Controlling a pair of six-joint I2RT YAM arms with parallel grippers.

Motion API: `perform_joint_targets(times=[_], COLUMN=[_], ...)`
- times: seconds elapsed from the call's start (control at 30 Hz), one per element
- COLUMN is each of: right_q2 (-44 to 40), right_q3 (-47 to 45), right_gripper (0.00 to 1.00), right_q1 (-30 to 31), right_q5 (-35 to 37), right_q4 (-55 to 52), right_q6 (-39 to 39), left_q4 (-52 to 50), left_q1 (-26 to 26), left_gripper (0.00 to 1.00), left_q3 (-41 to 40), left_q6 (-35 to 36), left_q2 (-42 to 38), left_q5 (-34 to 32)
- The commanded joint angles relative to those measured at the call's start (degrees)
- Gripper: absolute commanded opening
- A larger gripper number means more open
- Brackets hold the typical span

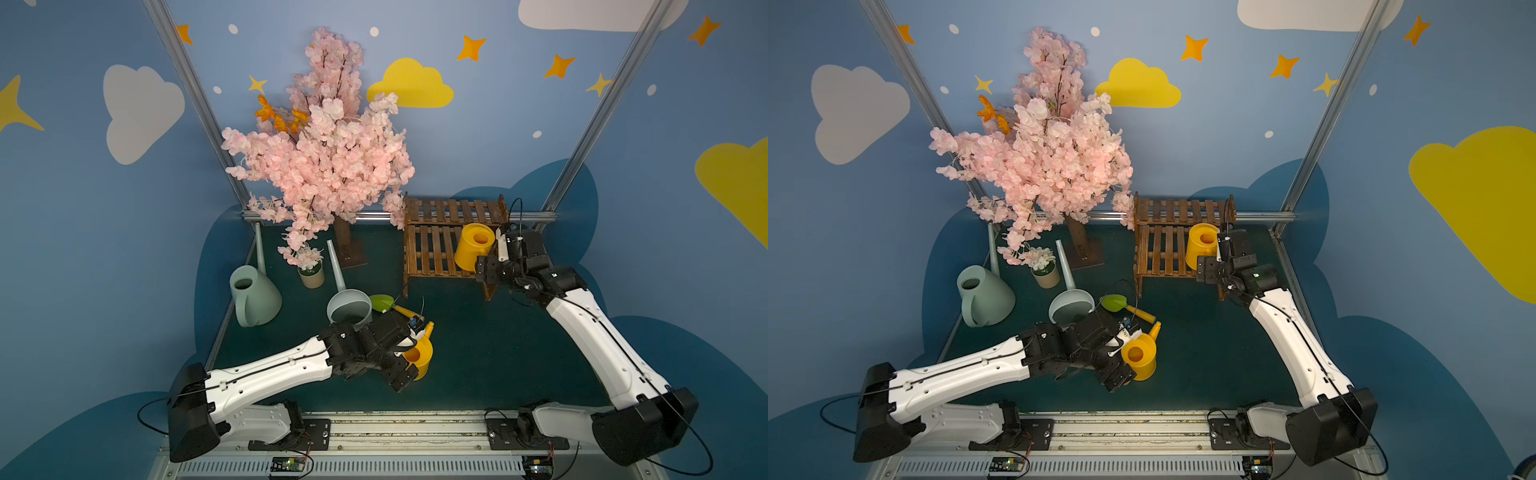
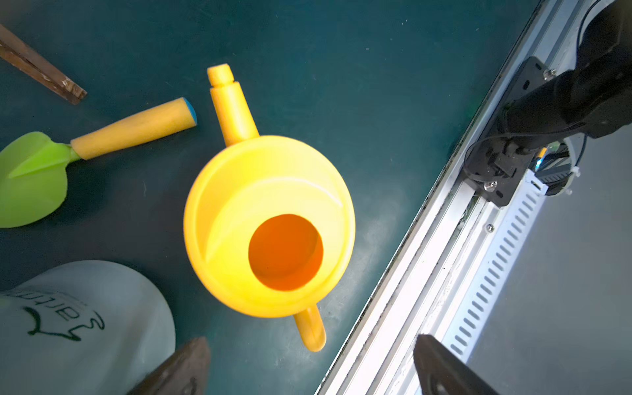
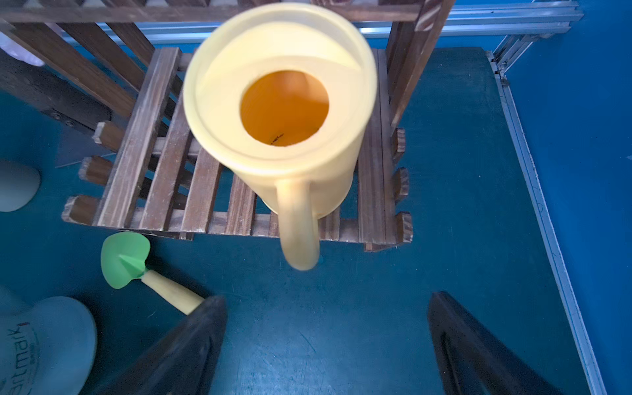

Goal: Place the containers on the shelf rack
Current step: 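Place the container on the shelf, then pick up a container from the center of the board.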

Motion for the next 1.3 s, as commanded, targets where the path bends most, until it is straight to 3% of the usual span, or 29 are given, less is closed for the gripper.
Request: perform_joint_targets(times=[0.0,0.37,0.77,1.27], right_q2=[-3.23,-10.04,-13.13,-16.34], right_q3=[-1.62,-5.64,-8.31,-12.97], right_gripper=[0.96,0.97,0.97,0.97], right_q1=[-0.19,-0.46,-0.99,-1.34], right_q5=[1.70,3.58,3.96,4.74], right_q4=[1.36,0.13,-0.22,-0.13], right_q6=[0.48,1.69,2.43,4.46], left_q4=[-2.71,-0.51,10.82,40.04], left_q1=[-1.16,-5.38,-7.85,-10.91], left_gripper=[0.97,0.92,0.81,0.48], left_q3=[1.23,-0.69,-7.89,-23.60], left_q6=[-1.16,-4.99,-6.95,-4.30], left_q2=[0.61,4.17,6.64,7.35], left_q5=[-2.75,-9.28,-15.81,-22.98])
